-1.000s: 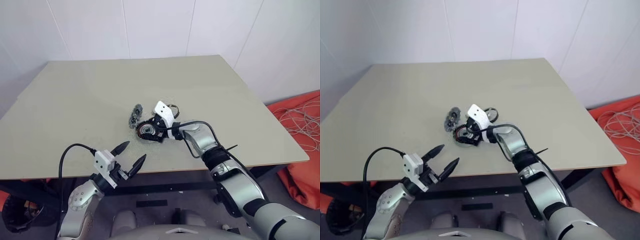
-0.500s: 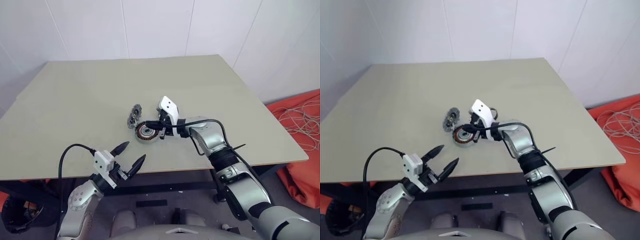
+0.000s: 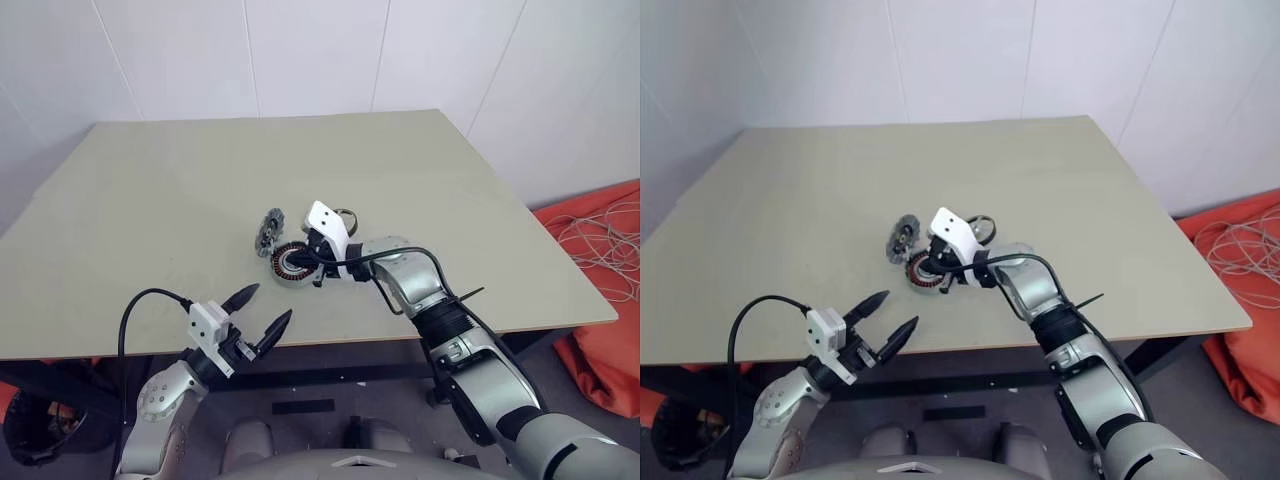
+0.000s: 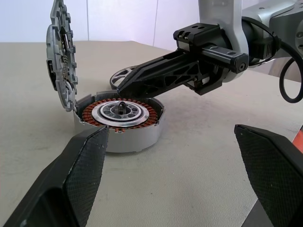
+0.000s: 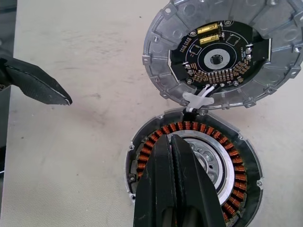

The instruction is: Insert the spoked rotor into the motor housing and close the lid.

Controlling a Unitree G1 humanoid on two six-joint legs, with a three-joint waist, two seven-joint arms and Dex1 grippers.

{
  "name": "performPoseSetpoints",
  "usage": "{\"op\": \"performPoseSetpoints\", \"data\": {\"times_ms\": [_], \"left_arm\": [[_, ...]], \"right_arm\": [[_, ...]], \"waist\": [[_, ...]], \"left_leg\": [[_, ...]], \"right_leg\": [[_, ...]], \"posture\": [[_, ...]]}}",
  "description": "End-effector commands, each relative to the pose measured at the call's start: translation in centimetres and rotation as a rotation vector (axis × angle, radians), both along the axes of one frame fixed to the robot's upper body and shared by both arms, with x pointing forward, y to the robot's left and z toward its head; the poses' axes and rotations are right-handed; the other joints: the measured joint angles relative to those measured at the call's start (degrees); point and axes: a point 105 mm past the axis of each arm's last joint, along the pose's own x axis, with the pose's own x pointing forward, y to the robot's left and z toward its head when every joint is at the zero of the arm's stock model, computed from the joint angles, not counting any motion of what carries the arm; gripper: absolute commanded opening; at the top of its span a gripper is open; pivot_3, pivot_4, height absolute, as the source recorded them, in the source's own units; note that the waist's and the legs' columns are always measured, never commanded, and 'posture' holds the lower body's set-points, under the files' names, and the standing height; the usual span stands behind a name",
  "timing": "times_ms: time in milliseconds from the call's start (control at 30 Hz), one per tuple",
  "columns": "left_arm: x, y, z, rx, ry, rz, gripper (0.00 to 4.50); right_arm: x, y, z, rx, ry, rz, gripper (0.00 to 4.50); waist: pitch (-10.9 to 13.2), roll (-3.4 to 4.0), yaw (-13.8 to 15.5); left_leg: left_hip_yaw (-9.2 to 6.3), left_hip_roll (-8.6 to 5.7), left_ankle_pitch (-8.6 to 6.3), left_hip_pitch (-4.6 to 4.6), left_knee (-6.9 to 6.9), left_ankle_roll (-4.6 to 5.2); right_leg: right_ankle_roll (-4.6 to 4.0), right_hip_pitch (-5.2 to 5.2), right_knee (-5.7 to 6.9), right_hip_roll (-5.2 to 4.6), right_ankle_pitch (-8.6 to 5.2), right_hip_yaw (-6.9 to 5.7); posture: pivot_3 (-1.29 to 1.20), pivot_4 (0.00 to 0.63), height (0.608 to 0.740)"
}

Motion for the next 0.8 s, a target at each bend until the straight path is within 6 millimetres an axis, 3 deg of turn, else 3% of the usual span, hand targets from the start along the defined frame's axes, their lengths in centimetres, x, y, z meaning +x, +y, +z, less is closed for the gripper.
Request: {"op": "performPoseSetpoints", "data": {"times_ms": [33, 800], "left_arm": [[0.1, -0.3, 1.2, -0.006, -0.05, -0.008, 4.5], [0.2, -0.2, 1.5, -0.009, -0.045, -0.007, 4.5]], "right_arm": [[0.5, 0.2, 0.4, 0.011, -0.028, -0.019, 0.03], [1.8, -0.2, -0.2, 0.01, -0.024, -0.07, 0.03]], "waist": [[0.0, 0.0, 0.0], [0.01, 0.0, -0.01]], "left_leg": [[0.0, 0.0, 0.0, 0.0, 0.0, 0.0], [0.01, 0.0, 0.0, 0.01, 0.0, 0.0]], "right_leg": [[0.0, 0.0, 0.0, 0.0, 0.0, 0.0], [-0.04, 0.0, 0.01, 0.0, 0.03, 0.0]], "posture": [[0.0, 0.0, 0.74], [0.0, 0.0, 0.74]]}}
